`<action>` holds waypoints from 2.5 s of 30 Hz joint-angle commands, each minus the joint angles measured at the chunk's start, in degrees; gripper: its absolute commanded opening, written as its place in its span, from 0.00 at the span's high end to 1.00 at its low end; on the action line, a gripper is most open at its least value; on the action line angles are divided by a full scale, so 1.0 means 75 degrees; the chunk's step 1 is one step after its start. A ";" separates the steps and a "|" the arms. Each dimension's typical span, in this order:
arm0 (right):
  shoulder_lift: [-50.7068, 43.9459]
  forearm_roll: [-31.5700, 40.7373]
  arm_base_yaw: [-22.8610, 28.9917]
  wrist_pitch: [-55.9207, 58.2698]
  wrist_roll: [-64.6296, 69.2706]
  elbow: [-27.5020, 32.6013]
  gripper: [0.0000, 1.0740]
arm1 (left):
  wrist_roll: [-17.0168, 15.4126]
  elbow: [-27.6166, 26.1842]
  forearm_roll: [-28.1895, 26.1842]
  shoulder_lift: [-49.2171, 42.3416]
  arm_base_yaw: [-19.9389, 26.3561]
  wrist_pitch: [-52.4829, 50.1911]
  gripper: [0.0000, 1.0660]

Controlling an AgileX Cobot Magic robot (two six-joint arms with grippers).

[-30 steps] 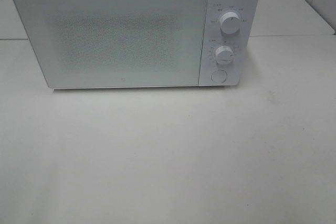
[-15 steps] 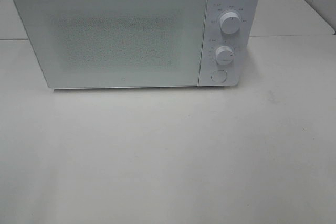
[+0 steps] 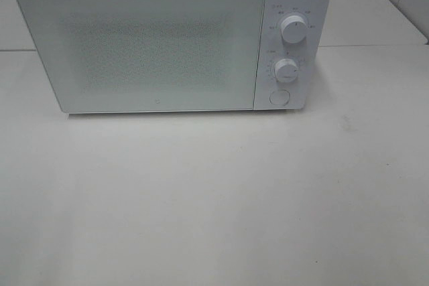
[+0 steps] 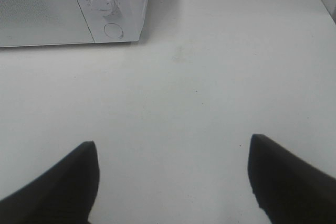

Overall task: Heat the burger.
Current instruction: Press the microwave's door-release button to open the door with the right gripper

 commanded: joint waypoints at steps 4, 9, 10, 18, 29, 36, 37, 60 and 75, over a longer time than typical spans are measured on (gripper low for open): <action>-0.0206 -0.0015 -0.0053 -0.0038 -0.0130 0.0008 0.29 | -0.0023 -0.0008 0.0015 -0.0061 0.0038 -0.0076 0.06; -0.0130 -0.0015 -0.0053 -0.0046 -0.0130 0.0008 0.29 | -0.0023 -0.0008 0.0015 -0.0061 0.0038 -0.0076 0.06; 0.0038 0.0000 -0.0053 -0.0038 -0.0099 -0.0031 0.29 | -0.0023 -0.0008 0.0015 -0.0061 0.0038 -0.0076 0.06; 0.1215 0.0038 -0.0053 -0.0512 -0.0107 -0.0512 0.29 | -0.0023 -0.0008 0.0015 -0.0061 0.0038 -0.0076 0.06; 0.3155 0.0191 -0.0053 -0.1948 -0.0160 -0.0519 0.29 | -0.0023 -0.0008 0.0015 -0.0061 0.0038 -0.0076 0.06; 0.4316 0.0168 -0.0053 -0.3155 -0.0160 -0.0519 0.29 | -0.0023 -0.0008 0.0015 -0.0061 0.0038 -0.0076 0.06; 0.4316 0.0168 -0.0053 -0.3155 -0.0160 -0.0519 0.29 | -0.0023 -0.0008 0.0015 -0.0061 0.0038 -0.0076 0.06; 0.8212 0.0122 -0.0053 -0.8037 -0.0107 -0.0512 0.29 | -0.0023 -0.0008 0.0015 -0.0061 0.0038 -0.0076 0.06; 1.0489 0.0130 -0.0053 -1.0176 -0.2101 -0.0313 0.29 | -0.0023 -0.0008 0.0015 -0.0061 0.0038 -0.0076 0.06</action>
